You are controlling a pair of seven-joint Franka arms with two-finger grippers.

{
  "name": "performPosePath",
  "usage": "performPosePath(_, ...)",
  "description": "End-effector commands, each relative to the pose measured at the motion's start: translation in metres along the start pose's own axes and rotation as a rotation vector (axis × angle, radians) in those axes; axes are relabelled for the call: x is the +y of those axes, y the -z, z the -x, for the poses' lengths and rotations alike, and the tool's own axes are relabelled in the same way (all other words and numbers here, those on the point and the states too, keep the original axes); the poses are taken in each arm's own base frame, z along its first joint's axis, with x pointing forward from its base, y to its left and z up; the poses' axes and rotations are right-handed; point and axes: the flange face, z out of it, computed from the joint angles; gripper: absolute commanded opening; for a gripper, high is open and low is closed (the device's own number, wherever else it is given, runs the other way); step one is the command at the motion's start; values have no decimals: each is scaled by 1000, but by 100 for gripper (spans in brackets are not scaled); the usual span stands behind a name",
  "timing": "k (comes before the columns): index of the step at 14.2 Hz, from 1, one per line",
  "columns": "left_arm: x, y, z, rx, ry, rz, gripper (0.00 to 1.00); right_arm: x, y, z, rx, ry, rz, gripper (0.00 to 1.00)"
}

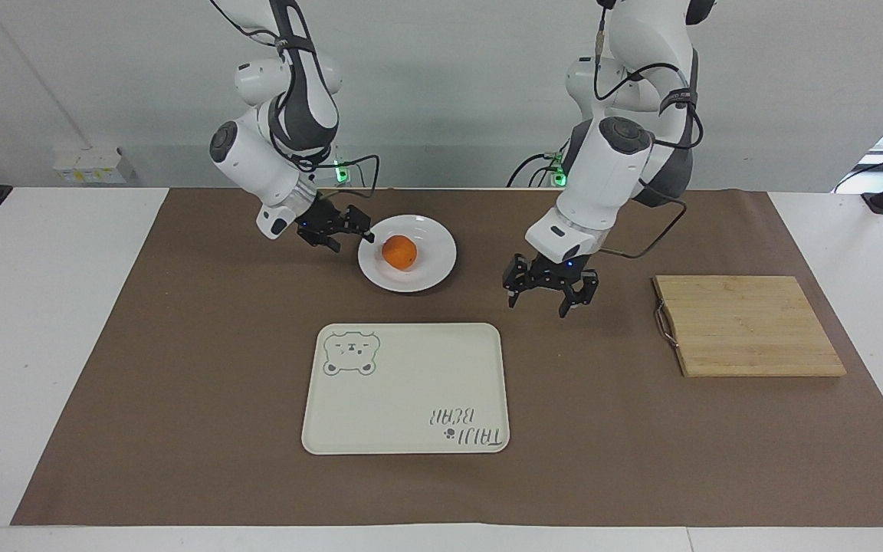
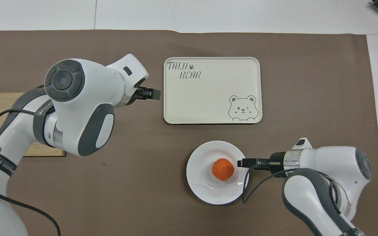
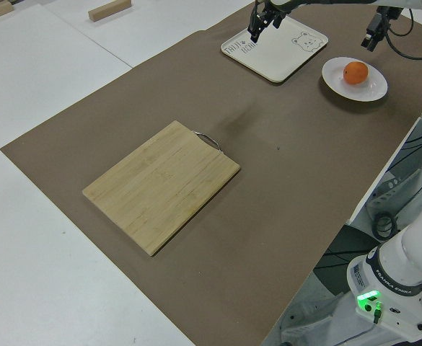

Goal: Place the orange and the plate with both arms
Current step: 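Release the orange and lift the left gripper while the right gripper reaches the plate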

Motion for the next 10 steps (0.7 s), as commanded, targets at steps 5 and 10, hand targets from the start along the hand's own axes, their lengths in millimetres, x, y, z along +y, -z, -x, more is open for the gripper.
performPosePath(5,-12,21,-7,-24,-61,-78,100,26,-41,25,53,9,-43,100)
performPosePath(10,-12,20,-4,-40,-75,-101,100,21,-59,31,80,28,-75,100)
